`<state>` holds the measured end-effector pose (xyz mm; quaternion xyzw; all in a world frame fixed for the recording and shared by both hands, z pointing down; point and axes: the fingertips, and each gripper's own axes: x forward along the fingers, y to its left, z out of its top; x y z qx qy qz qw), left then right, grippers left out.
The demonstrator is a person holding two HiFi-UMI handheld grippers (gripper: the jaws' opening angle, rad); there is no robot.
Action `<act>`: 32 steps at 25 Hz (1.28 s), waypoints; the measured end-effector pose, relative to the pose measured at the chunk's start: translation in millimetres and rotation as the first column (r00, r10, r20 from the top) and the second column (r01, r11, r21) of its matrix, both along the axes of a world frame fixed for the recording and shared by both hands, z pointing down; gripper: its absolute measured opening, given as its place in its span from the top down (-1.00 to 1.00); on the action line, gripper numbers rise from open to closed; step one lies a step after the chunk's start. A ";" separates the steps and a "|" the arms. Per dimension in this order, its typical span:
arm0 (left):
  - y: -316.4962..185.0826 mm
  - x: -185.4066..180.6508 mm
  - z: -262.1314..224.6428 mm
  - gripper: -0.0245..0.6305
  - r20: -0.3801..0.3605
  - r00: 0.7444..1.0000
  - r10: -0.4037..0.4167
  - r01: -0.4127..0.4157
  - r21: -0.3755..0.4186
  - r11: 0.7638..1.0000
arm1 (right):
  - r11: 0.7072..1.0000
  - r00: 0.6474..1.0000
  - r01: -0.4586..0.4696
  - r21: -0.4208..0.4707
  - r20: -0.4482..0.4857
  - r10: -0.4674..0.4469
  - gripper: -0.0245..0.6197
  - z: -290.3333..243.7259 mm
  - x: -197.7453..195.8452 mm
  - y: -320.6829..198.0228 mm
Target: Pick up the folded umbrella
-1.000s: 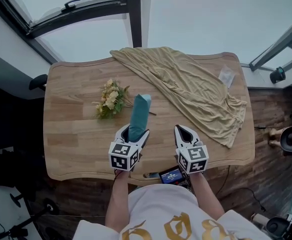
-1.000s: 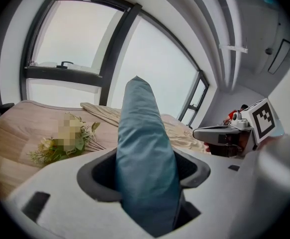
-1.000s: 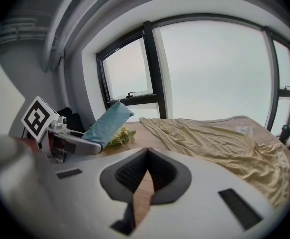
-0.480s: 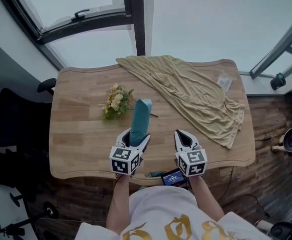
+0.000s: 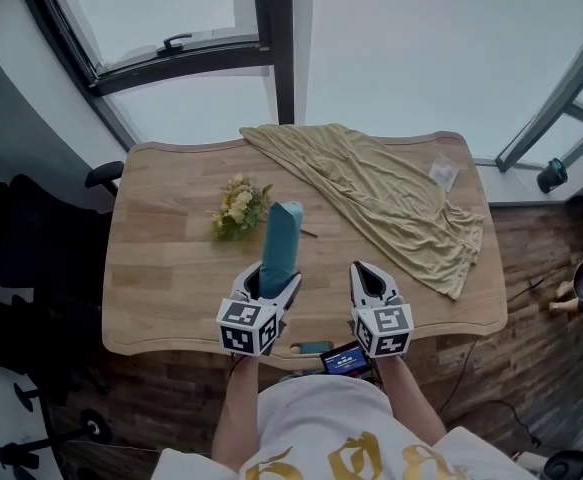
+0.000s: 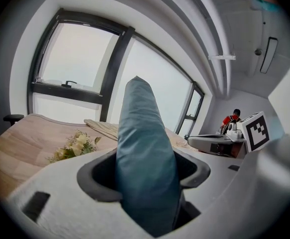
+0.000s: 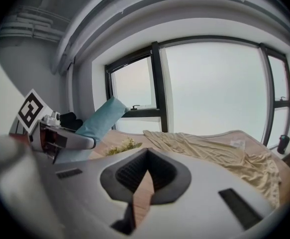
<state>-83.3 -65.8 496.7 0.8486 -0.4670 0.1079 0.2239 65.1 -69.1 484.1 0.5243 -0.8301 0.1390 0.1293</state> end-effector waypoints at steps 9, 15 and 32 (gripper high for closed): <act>16.0 -1.2 -13.0 -0.03 -0.027 1.000 -0.009 0.010 0.031 0.999 | 1.000 1.000 -0.004 0.030 0.006 0.004 0.89 -8.4 -0.8 16.5; 19.5 -2.9 -18.6 -0.03 -0.037 0.999 -0.016 0.017 0.033 0.999 | 0.999 1.000 0.010 0.041 0.013 -0.010 0.89 -13.3 -3.6 20.7; 19.2 0.5 -15.2 -0.03 -0.034 0.999 0.003 -0.002 0.018 1.000 | 1.000 1.000 0.017 0.025 0.001 -0.017 0.89 -7.8 -5.0 20.3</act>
